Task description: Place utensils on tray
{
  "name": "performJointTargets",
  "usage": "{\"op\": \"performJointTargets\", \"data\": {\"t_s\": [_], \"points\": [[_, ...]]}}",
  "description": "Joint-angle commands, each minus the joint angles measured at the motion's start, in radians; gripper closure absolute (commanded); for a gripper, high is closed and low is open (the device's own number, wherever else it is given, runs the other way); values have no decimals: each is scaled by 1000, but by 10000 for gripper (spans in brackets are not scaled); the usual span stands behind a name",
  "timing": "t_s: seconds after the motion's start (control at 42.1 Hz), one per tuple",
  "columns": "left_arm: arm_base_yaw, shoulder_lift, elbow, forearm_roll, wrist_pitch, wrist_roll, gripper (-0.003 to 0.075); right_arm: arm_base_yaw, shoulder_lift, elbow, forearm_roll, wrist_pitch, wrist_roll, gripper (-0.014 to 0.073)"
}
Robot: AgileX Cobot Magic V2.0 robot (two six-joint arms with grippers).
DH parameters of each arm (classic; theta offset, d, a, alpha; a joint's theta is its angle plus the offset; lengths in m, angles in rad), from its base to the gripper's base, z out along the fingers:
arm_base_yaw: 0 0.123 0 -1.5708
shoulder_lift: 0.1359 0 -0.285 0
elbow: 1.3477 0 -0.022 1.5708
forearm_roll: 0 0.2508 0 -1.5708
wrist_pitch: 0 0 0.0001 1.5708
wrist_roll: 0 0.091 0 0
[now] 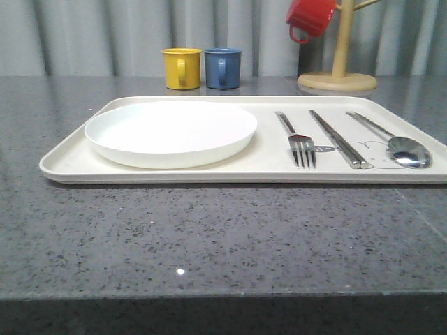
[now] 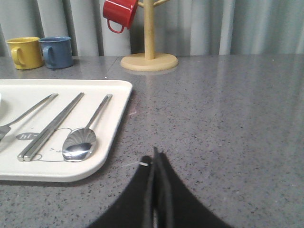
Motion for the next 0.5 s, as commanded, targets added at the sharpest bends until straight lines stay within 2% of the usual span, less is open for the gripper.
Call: {"op": "performJointTargets", "data": {"t_s": [0.0,0.166,0.475], "points": [[0,-21,13,-18,-77,-8,741,-6,-14,0,-14,-78,0,712],[0,-21,13,-14,-77,-98,741,-6,-14,0,-14,-78,0,712],[0,-21,13,-10,-75,-98,741,-6,-14,0,-14,-78,0,712]]}}
